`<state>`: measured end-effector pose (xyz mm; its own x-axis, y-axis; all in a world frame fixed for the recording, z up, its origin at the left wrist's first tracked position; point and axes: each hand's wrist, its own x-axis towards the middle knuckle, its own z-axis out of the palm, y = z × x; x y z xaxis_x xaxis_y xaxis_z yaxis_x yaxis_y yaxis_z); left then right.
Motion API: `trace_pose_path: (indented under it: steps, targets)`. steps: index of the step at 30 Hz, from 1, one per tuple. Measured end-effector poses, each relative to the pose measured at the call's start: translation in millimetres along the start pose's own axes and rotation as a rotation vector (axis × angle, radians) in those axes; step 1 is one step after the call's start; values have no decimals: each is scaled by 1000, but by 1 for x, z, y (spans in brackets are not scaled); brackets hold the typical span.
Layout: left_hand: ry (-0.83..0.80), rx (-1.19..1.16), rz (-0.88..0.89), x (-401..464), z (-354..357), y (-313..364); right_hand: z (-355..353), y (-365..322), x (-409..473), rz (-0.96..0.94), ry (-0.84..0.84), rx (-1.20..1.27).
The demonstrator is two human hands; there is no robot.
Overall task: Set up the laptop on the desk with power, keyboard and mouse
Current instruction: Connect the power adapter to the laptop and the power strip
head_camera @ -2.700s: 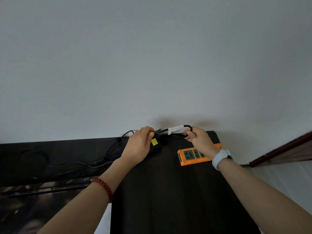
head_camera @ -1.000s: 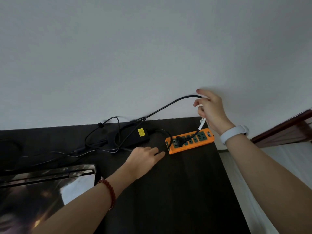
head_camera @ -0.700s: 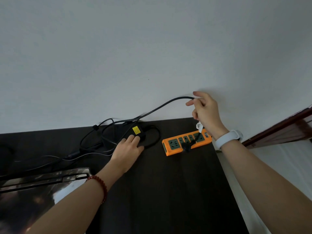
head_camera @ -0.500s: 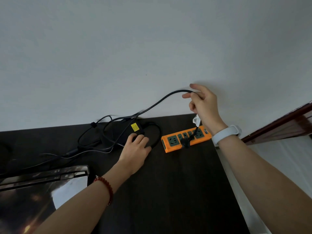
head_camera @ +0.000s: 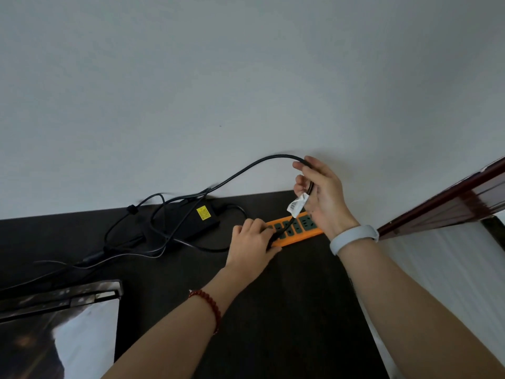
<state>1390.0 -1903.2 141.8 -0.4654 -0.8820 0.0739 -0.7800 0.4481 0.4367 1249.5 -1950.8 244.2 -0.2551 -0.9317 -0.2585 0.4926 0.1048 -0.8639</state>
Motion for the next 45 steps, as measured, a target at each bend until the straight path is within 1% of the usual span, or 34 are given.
trace_pose_path:
  steps: [3, 5, 6, 7, 9, 10, 11, 13, 14, 16, 18, 20, 23, 26, 29, 31, 33, 36, 42, 45]
  targets:
    - [53, -137, -83, 6, 1, -2, -6, 7, -3, -7, 9, -35]
    - [73, -264, -154, 6, -1, -4, -15, 13, -9, 3, -20, -190]
    - [99, -317, -186, 6, -4, -4, -20, 17, -13, 11, -53, -340]
    - [132, -355, -206, 6, -7, -3, -24, 21, -18, 10, -103, -546]
    - [193, -385, -204, 9, -13, -2, -30, 30, -25, -15, -249, -932]
    - [212, -393, -194, 9, -16, -1, -30, 34, -27, -47, -301, -1030]
    - [227, -403, -187, 9, -17, -1, -30, 36, -29, -89, -313, -1063]
    - [238, -404, -194, 6, -16, -4, -29, 37, -27, -156, -250, -1043]
    - [221, -367, -205, 3, -15, -8, -29, 37, -25, -161, -203, -1005]
    - [117, -200, -233, -4, -9, -18, -32, 34, -19, -122, -126, -910]
    - [-6, -25, -230, -9, -4, -25, -37, 33, -12, -76, -90, -856]
    - [-47, 60, -194, -9, 1, -29, -42, 37, -7, -27, -80, -845]
    - [-32, 101, -148, -4, 2, -32, -49, 45, -1, 52, -57, -818]
    - [-49, 85, -118, 0, 1, -34, -58, 48, 3, 130, -35, -696]
    - [-54, 81, -98, 2, 0, -34, -64, 50, 3, 165, -58, -590]
    - [-57, 93, -85, 5, -2, -34, -65, 51, 4, 162, -72, -561]
    - [-62, 110, -80, 7, -5, -34, -65, 51, 5, 138, -87, -629]
    - [-58, 118, -84, 6, -7, -34, -63, 53, 6, 57, -109, -800]
    - [-30, 129, -99, 3, -5, -33, -45, 60, -4, -215, -97, -1060]
    - [-36, 138, -97, 1, -5, -33, -34, 67, -14, -341, -148, -1197]
